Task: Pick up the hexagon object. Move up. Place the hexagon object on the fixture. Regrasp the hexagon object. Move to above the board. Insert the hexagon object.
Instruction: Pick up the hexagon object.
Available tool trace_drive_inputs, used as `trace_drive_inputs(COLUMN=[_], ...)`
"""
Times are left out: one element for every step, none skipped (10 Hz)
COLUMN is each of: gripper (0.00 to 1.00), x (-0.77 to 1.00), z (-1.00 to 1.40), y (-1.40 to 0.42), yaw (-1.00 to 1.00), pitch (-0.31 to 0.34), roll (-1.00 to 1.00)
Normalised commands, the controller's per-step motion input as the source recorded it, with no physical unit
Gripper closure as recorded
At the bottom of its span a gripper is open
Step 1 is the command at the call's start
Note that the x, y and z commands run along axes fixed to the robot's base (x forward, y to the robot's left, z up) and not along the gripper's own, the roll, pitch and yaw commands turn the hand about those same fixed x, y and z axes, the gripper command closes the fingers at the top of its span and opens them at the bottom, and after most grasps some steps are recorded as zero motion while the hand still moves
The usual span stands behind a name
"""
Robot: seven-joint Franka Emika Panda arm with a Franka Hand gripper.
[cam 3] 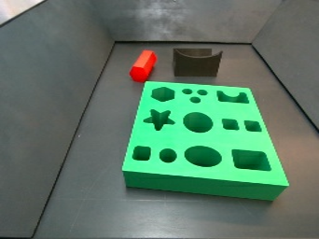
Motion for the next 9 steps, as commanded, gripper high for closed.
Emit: trace_drive_inputs(gripper=[0.00, 0.00, 0.00, 0.00, 0.00, 0.00, 0.00, 0.00, 0.00], x=[-0.15, -0.27, -0.27, -0.24, -0.35, -0.37, -0.39, -0.22, -0.24], z=[-0.18, -0.42, -0.37, -0.37, -0.34, -0.25, -0.31, -0.25, -0.22], y=[-0.17, -0.29, -0.26, -0.29, -0.23, -0.15, -0.37, -0.23, -0.19], yaw=[0.00, 0.00, 0.00, 0.00, -0.02, 0.00, -0.03, 0.05, 0.00], pitch=[-0.013, -0.043, -0.064, -0.084, -0.154, -0.290, -0.300, -0.291, -0.267], roll=[0.00, -0.03, -0.05, -0.07, -0.16, -0.19, -0.11, -0.14, -0.14])
